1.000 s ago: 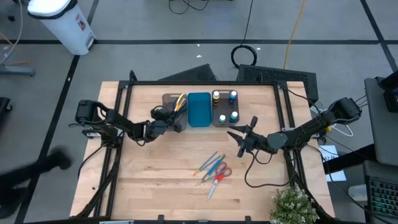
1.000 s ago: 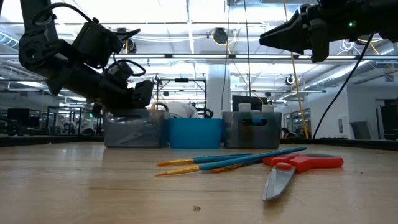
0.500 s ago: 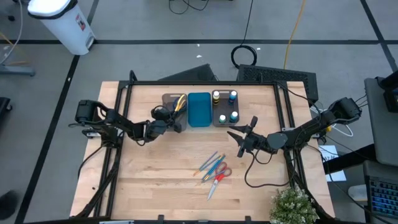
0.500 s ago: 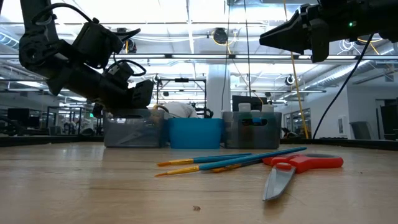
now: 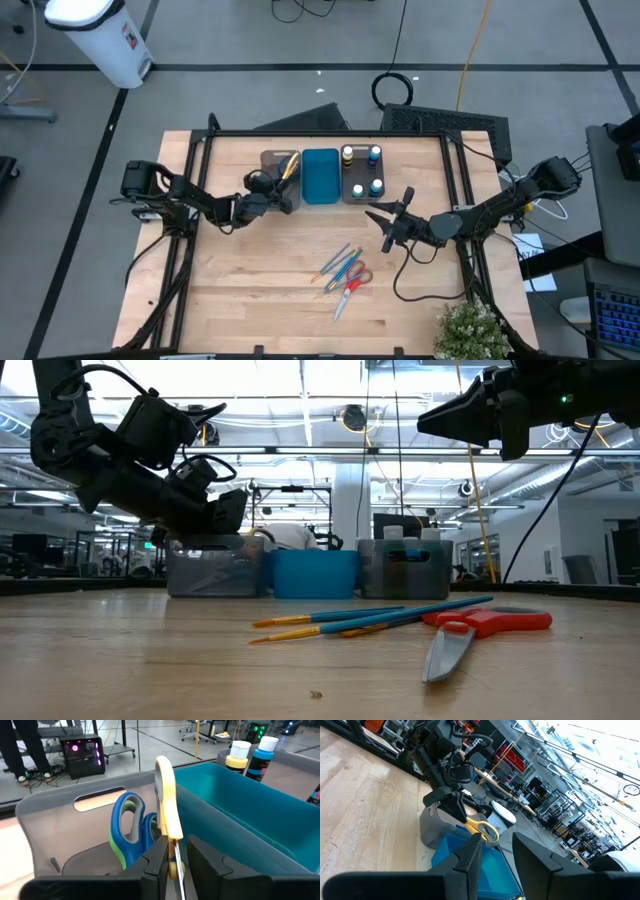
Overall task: Pick & Place Paint Supplies
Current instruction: Put the yellow scissors into the left gray bin, then put the blue paint brush into the blue bin
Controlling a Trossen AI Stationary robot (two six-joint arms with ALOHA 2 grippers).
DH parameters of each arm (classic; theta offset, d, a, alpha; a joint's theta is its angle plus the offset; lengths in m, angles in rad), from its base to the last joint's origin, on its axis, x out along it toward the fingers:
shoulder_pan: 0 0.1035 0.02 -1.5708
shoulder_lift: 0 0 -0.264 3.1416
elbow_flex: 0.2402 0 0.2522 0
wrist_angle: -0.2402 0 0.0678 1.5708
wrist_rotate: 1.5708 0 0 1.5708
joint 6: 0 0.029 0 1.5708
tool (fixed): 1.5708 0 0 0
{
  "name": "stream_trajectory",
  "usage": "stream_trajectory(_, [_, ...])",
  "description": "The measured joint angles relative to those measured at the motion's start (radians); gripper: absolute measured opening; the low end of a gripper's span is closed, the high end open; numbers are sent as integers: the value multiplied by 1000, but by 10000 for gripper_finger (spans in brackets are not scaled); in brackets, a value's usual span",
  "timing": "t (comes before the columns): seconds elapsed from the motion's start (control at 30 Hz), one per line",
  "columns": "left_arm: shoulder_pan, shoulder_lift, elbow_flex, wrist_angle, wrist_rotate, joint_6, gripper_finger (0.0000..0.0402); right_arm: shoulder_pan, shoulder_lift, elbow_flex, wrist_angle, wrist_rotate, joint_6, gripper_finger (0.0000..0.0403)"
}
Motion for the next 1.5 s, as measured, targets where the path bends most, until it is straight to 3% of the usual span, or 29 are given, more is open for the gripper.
stream_trajectory(0.13, [0, 0, 0, 0, 0, 6, 108, 0, 0, 0, 0, 0, 0, 100])
stream_trajectory(0.4, [0, -5, 0, 1, -17, 37, 201, 0, 0, 0, 0, 0, 0, 100])
stream_trajectory(0.57, [0, -34, -4, 10, -15, 101, 230, 0, 0, 0, 0, 0, 0, 100])
stream_trajectory(1.13, [-93, -301, -2, 17, -15, 202, 228, 0, 0, 0, -3, 0, 0, 100])
stream_trajectory(1.5, [-161, -356, -2, 28, -16, 201, 228, 0, 0, 0, -2, 0, 0, 100])
